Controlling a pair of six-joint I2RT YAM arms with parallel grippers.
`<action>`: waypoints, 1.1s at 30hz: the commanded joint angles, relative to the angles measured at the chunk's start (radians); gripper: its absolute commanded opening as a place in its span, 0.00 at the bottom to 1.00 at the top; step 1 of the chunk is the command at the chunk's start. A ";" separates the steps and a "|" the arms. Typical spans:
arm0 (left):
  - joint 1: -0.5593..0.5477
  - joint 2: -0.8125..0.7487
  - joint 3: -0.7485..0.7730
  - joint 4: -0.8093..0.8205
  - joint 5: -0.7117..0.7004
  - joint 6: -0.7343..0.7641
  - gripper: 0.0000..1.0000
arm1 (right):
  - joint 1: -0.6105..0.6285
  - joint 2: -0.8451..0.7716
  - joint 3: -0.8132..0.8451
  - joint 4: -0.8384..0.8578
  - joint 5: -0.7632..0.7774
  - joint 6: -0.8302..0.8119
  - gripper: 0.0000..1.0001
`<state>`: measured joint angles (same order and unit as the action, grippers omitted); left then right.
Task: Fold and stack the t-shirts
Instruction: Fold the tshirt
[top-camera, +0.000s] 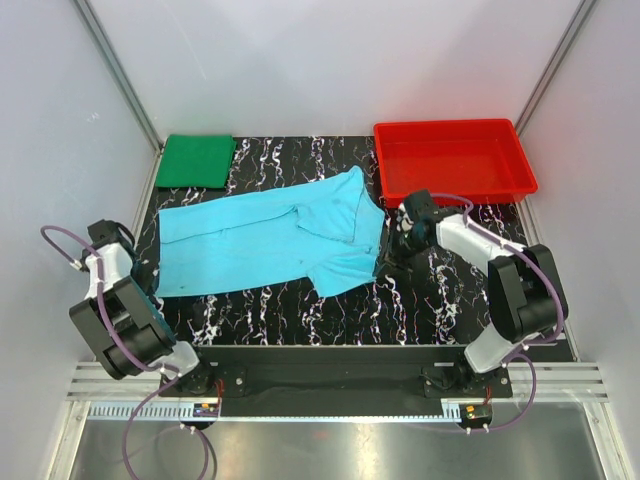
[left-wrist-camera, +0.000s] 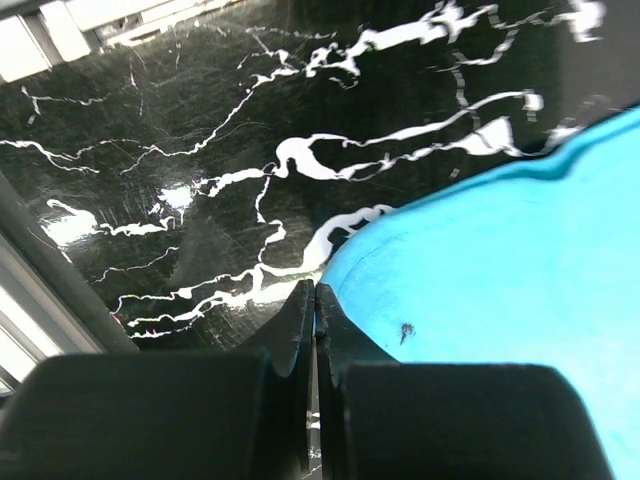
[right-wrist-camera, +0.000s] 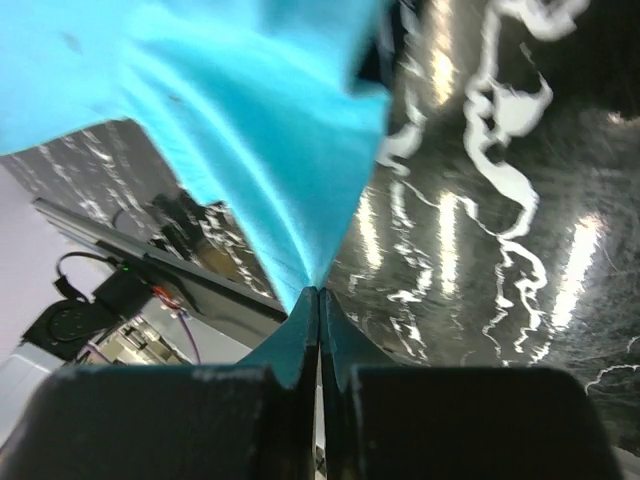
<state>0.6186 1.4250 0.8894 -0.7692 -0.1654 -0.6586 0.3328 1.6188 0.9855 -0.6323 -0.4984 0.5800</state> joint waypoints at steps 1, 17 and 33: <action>-0.006 -0.049 0.037 0.021 -0.002 0.033 0.00 | -0.001 0.024 0.155 -0.039 0.001 -0.029 0.00; -0.115 0.094 0.212 0.034 -0.028 0.077 0.00 | -0.043 0.328 0.757 -0.228 0.080 -0.097 0.00; -0.117 0.311 0.408 0.019 -0.046 0.060 0.00 | -0.057 0.631 1.139 -0.262 0.029 -0.085 0.00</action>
<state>0.5003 1.7199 1.2366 -0.7620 -0.1879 -0.5953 0.2806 2.2284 2.0571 -0.8799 -0.4404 0.4938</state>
